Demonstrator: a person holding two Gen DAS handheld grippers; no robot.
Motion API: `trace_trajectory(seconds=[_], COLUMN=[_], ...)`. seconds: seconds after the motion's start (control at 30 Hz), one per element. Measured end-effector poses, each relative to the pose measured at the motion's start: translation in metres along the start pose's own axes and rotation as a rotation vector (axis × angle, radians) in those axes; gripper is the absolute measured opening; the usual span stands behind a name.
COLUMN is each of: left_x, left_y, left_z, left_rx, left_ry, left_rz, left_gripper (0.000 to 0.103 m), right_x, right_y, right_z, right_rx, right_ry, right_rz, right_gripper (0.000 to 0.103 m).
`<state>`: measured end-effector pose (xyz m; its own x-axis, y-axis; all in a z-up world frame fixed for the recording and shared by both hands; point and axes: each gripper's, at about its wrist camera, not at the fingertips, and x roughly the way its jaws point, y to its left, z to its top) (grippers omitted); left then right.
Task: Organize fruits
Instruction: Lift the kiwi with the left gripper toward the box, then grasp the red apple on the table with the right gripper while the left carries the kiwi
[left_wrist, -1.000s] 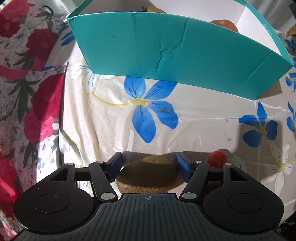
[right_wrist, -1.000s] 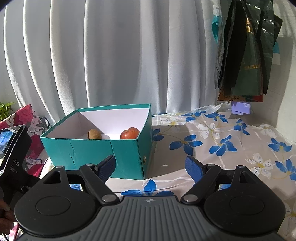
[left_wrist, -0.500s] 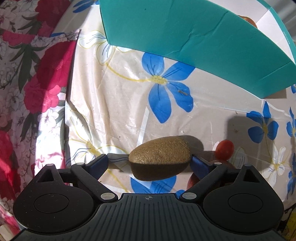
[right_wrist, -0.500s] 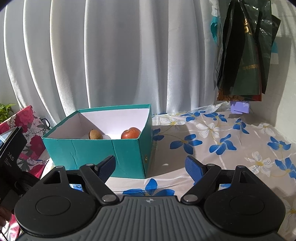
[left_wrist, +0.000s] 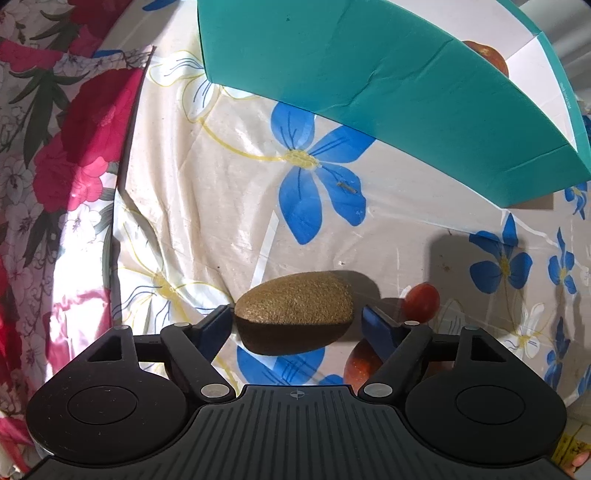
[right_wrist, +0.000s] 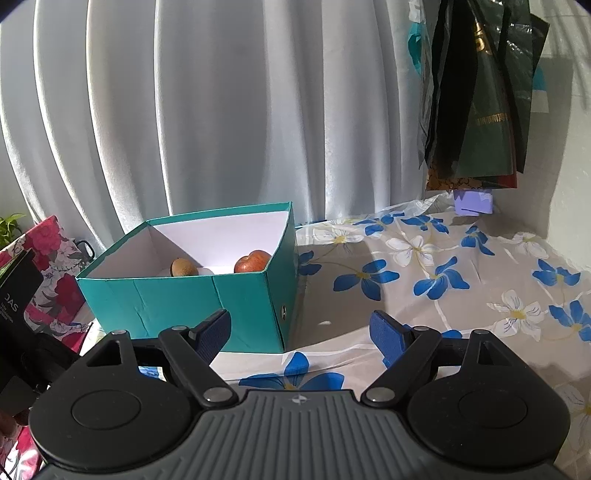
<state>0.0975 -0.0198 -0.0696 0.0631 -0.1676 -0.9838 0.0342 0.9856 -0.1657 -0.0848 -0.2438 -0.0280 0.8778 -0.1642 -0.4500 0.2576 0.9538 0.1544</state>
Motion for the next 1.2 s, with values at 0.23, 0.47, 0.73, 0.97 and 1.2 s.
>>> trace_trajectory(seconds=[0.23, 0.47, 0.73, 0.97, 1.2], left_x=[-0.003, 0.001, -0.008, -0.025, -0.045], left_y=[-0.008, -0.015, -0.016, -0.007, 0.005], left_z=[0.000, -0.004, -0.016, -0.021, -0.026], left_rx=[0.007, 0.025, 0.069, 0.087, 0.088], left_ry=[0.005, -0.015, -0.106, -0.198, -0.282], left_rz=[0.022, 0.034, 0.021, 0.046, 0.063], left_gripper=[0.079, 0.072, 0.071, 0.071, 0.071], right_x=[0.003, 0.003, 0.003, 0.003, 0.006], right_y=[-0.005, -0.002, 0.012, 0.040, 0.071], right_z=[-0.004, -0.005, -0.012, -0.023, -0.040], right_rx=[0.026, 0.014, -0.035, -0.122, -0.217], right_ry=[0.011, 0.017, 0.062, 0.122, 0.215], right_rz=[0.000, 0.008, 0.045, 0.098, 0.170], right_gripper=[0.083, 0.083, 0.083, 0.083, 0.083])
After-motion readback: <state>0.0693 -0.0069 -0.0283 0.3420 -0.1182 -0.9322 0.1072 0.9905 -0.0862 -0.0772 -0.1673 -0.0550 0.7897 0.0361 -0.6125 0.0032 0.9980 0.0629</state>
